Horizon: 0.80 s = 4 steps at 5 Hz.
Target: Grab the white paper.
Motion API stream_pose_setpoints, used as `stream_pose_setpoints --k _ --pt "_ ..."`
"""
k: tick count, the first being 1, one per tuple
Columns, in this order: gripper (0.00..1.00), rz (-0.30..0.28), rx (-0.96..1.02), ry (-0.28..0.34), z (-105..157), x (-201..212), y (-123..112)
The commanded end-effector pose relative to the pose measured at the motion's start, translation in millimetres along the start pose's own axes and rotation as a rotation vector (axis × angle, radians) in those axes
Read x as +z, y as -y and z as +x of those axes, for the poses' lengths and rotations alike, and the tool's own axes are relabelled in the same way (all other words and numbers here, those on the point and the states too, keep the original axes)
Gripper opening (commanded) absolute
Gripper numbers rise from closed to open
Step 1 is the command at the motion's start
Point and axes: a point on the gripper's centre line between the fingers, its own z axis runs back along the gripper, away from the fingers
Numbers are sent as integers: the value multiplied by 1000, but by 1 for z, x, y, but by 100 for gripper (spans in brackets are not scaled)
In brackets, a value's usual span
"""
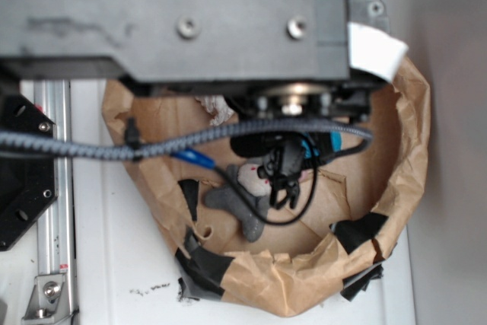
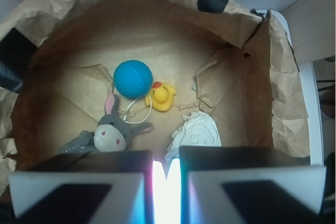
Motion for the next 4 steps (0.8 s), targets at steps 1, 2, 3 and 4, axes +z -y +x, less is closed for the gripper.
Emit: stream_pose_setpoints --k 1,2,3,4 --pt "100 56 -112 18 -36 -17 -41" --pt "100 54 -132 -3 -43 -32 -47" --pt "100 47 -203 5 -39 -59 -48" --pt "100 135 -460 24 -18 -88 -44"
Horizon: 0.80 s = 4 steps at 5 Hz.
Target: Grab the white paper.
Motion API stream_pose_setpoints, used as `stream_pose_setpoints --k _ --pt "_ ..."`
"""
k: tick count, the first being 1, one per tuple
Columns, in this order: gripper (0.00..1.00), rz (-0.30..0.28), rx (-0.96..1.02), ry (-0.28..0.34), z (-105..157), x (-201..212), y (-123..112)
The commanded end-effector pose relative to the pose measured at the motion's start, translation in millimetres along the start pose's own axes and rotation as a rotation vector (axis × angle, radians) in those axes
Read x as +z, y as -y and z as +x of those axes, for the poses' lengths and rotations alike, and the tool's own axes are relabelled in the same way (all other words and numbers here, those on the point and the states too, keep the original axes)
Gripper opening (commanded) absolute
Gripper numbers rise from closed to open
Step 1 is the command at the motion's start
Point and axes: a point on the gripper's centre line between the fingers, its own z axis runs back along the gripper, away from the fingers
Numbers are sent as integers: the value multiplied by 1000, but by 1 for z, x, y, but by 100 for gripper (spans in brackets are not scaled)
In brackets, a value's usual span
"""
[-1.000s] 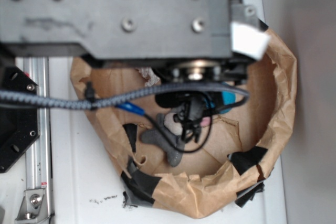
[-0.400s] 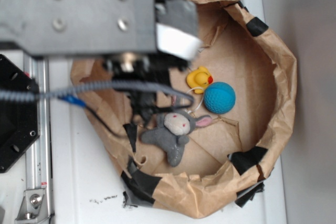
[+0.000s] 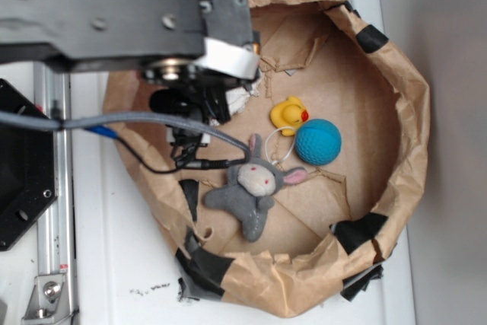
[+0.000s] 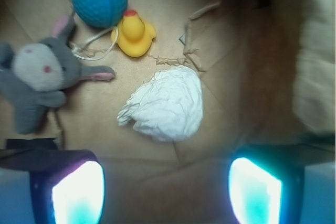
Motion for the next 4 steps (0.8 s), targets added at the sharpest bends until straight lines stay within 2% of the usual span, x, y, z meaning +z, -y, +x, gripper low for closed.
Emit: stream_pose_setpoints --k 1,2,4 --pt "100 110 -301 36 36 -36 -11" --pt "100 116 -343 8 46 -58 -13" --pt "100 73 -344 -7 34 -77 -21"
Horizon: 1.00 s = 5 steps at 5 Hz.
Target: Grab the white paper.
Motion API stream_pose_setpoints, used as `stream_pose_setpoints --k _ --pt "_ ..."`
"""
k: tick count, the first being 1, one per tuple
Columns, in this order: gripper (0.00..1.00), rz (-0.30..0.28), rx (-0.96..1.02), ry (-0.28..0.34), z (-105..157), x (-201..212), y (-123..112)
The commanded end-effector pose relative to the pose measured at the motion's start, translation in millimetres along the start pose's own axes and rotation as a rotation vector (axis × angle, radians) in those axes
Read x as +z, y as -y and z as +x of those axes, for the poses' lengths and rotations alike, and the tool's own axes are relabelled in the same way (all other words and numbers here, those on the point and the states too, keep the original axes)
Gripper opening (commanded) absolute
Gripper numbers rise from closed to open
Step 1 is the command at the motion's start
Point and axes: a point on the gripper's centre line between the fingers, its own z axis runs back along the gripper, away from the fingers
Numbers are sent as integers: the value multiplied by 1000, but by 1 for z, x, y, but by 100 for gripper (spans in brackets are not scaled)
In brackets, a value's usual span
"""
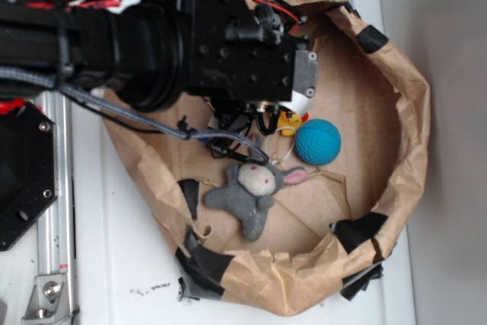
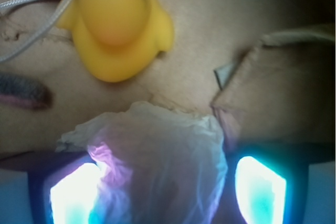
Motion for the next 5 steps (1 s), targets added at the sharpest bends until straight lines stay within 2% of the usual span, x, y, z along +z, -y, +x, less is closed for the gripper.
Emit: stream_pose_setpoints --k 1,2,3,4,5 --pt "30 -22 28 16 -15 -9 -10" --pt "0 -31 37 36 -17 -1 -9" --pt "0 -30 49 42 -17 5 -9" --pt "0 -43 71 73 -14 24 -6" --pt "0 -67 117 109 -7 57 -3"
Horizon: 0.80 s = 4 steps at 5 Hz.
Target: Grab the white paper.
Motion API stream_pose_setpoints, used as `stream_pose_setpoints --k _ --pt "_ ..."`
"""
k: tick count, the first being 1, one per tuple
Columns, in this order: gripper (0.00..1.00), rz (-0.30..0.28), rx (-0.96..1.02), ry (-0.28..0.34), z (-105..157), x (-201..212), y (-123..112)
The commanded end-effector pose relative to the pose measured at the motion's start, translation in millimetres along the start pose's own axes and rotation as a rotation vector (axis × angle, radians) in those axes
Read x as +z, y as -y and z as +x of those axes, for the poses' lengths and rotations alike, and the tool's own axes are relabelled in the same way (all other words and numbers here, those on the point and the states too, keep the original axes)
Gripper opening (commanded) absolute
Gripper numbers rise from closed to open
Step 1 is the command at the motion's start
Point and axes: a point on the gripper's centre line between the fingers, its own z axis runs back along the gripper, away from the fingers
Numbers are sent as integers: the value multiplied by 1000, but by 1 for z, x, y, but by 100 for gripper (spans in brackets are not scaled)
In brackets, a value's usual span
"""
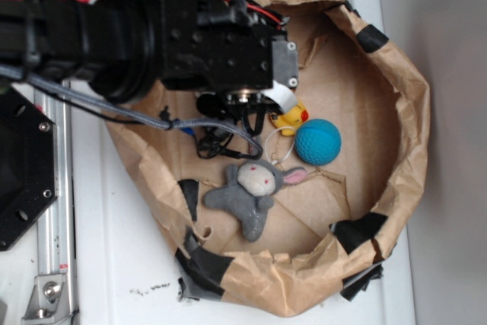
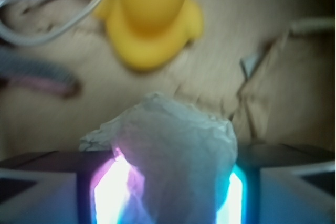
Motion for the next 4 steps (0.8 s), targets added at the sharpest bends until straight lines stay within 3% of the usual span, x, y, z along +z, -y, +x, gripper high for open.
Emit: stream_pose_setpoints --k 1,2,4 --pt "0 -12 219 144 25 102 8" --pt "0 -43 356 136 44 145 16" --pt "0 -119 494 132 46 159 18"
